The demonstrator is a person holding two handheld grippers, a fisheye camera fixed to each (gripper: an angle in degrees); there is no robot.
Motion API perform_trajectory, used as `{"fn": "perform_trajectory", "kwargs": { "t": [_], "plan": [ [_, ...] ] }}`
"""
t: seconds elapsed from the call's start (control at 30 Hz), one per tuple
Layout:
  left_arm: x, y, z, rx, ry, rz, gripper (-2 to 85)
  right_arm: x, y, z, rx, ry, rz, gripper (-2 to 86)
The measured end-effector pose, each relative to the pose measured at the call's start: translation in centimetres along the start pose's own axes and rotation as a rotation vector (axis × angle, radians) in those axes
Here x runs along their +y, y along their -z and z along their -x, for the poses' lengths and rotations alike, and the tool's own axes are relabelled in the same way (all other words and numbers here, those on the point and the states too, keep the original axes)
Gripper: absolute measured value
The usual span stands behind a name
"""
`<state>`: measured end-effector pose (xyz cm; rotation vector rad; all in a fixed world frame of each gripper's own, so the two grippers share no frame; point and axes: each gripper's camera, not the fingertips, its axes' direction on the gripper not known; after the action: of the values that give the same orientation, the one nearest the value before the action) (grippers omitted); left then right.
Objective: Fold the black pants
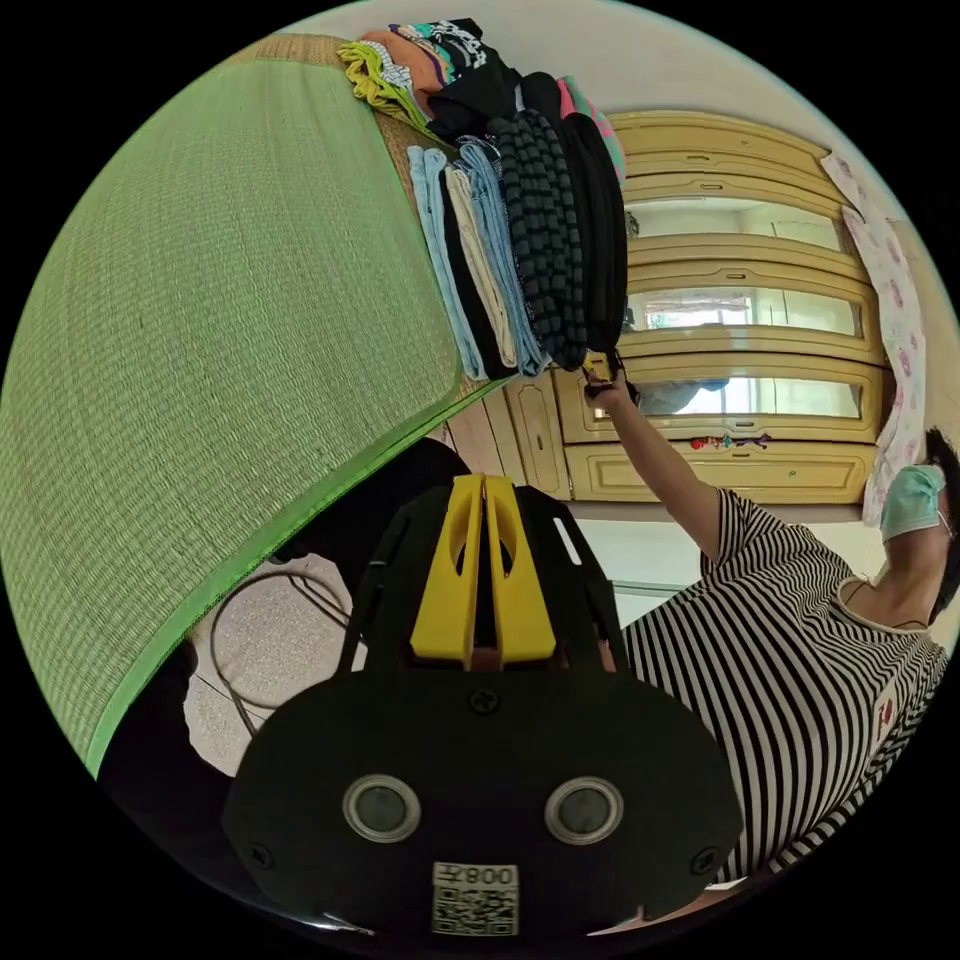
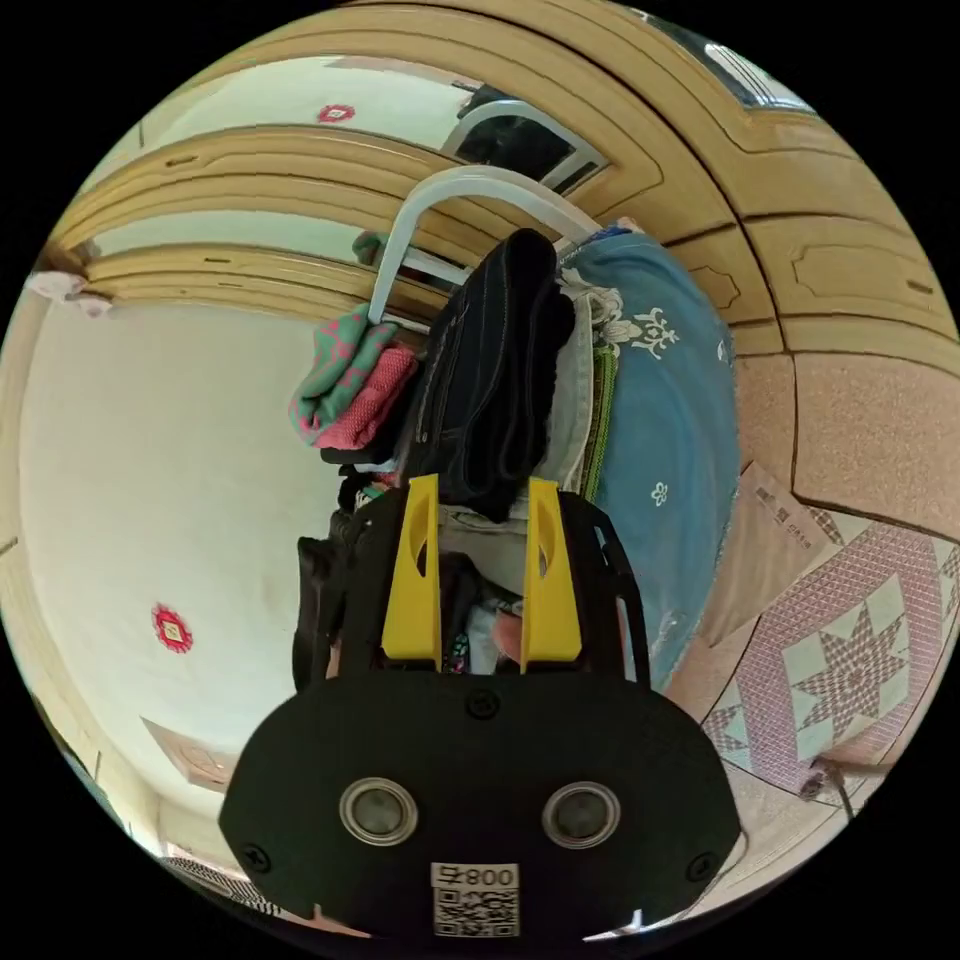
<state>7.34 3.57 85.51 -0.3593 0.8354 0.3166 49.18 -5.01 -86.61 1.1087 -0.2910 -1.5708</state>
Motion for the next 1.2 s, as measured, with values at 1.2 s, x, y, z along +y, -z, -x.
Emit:
{"fn": "perform_trajectory", "kwargs": {
  "t": [1.2],
  "plan": [
    [-18.2,-30.8,-21.8,-0.103,-0.911,-0.006,6.3,-11.2,3.9,-4.7,-0.068,0.065,0.065,6.0]
  ]
}}
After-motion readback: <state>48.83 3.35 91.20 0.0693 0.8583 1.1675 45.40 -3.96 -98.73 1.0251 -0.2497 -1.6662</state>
